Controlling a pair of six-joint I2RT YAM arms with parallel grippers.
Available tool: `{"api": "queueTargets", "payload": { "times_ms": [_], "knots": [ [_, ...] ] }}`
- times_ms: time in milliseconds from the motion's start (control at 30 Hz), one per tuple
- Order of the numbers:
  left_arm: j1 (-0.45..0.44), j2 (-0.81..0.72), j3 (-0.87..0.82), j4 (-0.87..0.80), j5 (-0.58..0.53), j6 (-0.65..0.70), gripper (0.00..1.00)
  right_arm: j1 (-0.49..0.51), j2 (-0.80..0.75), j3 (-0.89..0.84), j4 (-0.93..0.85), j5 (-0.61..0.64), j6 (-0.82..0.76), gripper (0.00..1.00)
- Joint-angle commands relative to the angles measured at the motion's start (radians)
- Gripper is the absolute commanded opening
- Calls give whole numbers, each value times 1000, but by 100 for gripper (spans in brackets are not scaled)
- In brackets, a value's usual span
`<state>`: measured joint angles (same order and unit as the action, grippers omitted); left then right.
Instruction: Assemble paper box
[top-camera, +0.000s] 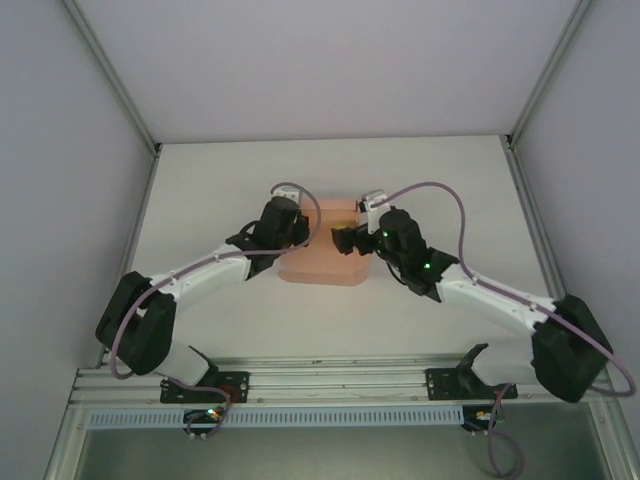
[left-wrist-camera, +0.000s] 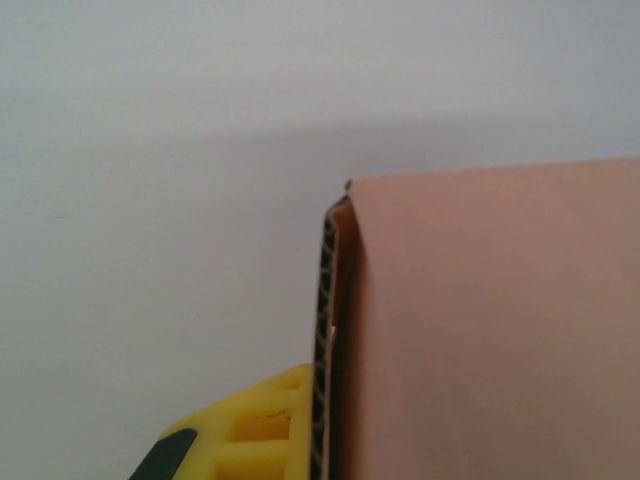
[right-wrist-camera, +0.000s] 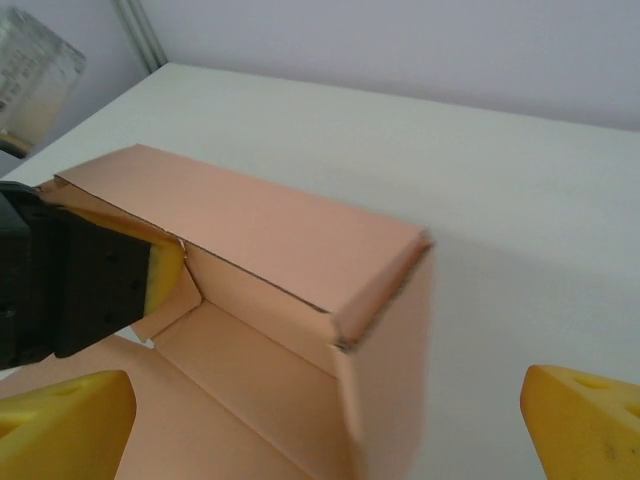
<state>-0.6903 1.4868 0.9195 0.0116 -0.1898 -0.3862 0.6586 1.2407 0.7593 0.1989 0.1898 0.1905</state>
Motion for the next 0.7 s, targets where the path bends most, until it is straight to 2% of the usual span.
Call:
{"api": "queueTargets", "payload": {
  "times_ms": [0, 100, 167, 300, 333, 400, 467, 533, 667],
  "knots": [
    [33, -42, 59, -117, 112, 198, 0, -17, -123, -23, -130, 116, 47, 100],
    [62, -81, 86, -210, 184, 298, 0, -54, -249, -46, -288, 175, 138, 99],
    [87, -98, 112, -276, 271, 376, 0, -93, -328, -66, -411, 222, 236, 99],
    [102, -69, 224, -546, 459, 657, 0, -197, -468, -104, -595, 227, 350, 100],
    [93, -47, 260, -632, 472, 727, 0, -216, -496, -115, -615, 217, 355, 99],
    [66, 17, 343, -777, 413, 832, 0, -243, -545, -145, -639, 191, 356, 100],
    [25, 100, 444, -893, 306, 864, 0, -262, -574, -167, -655, 168, 358, 100],
    [-22, 204, 551, -1025, 243, 920, 0, -275, -581, -176, -682, 157, 363, 100],
    [-83, 391, 674, -1133, 91, 998, 0, -289, -549, -176, -722, 172, 361, 100]
  ]
}}
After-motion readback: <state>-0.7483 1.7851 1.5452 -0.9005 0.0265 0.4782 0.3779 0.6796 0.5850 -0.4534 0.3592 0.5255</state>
